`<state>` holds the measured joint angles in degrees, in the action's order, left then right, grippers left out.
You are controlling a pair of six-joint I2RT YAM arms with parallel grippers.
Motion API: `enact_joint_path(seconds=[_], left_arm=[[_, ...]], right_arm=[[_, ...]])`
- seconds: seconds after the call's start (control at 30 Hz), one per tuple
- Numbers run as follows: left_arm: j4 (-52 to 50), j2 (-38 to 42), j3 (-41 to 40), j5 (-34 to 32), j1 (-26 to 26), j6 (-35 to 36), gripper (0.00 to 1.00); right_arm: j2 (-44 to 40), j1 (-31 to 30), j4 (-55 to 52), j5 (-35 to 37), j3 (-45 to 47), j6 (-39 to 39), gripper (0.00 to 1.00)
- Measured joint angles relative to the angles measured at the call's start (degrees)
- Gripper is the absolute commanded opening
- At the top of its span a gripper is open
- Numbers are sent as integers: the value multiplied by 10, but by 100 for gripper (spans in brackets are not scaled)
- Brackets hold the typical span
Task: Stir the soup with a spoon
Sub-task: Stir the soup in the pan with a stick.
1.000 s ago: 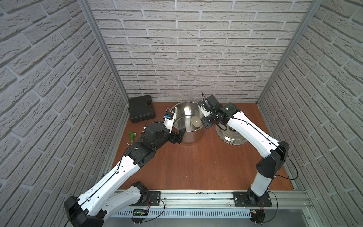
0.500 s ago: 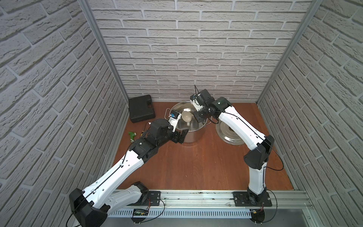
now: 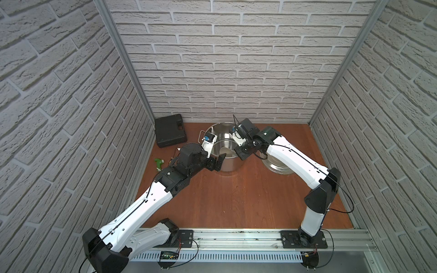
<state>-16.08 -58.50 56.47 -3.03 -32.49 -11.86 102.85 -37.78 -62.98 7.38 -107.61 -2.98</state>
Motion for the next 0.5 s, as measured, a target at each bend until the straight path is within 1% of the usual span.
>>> enact_joint_path(seconds=[0.13, 0.27, 0.4, 0.5], left_arm=[[8, 3, -5, -4, 0, -2, 98], [10, 3, -7, -5, 0, -3, 98], [11, 3, -7, -5, 0, -4, 98], [11, 3, -7, -5, 0, -4, 98]], right_arm=[[-25, 21, 4, 13, 7, 0, 3], [-22, 41, 13, 22, 5, 0, 3], [17, 50, 10, 26, -44, 0, 2], [57, 48, 13, 12, -92, -1, 3]])
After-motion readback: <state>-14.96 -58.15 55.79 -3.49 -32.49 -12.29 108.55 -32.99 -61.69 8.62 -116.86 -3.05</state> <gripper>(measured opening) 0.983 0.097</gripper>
